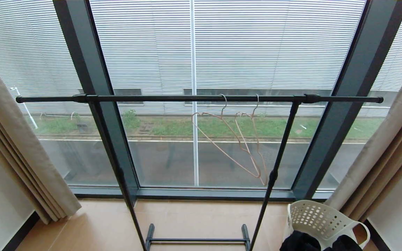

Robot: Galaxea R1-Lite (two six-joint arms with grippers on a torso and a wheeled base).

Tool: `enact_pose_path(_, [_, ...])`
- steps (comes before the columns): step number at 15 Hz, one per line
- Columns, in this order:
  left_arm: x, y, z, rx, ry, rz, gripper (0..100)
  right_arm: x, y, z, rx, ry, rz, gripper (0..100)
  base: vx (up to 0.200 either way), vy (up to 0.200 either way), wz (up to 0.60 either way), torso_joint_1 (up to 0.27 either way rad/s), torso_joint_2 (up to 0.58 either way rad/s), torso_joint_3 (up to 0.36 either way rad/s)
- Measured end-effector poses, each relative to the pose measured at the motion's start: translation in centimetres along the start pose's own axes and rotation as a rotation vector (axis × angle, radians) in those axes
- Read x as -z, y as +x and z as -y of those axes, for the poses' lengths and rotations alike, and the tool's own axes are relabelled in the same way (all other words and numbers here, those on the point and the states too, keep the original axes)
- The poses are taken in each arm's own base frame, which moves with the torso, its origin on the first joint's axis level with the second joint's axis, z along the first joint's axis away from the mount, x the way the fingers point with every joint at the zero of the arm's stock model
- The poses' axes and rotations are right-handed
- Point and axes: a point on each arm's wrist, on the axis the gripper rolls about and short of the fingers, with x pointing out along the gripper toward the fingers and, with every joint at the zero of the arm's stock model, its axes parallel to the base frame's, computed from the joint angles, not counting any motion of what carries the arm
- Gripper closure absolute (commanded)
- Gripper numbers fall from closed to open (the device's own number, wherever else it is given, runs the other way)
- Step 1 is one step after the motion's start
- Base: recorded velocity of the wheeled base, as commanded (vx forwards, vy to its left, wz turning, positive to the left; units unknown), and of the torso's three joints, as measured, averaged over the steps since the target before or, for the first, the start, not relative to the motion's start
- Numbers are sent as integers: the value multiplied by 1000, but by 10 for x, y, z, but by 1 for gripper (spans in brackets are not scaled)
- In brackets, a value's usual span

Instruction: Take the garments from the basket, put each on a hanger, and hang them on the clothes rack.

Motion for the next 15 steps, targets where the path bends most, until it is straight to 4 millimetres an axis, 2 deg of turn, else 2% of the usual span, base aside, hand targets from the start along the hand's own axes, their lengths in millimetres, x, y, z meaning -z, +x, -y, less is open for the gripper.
enact_pose_path(9, [0,0,0,9,48,-3,0,0,0,0,1,-4,0,0,0,0,0,0,0,0])
enact_pose_path(15, [0,0,1,50,18,-2,0,0,0,0,-2,-7,0,0,0,0,0,0,0,0])
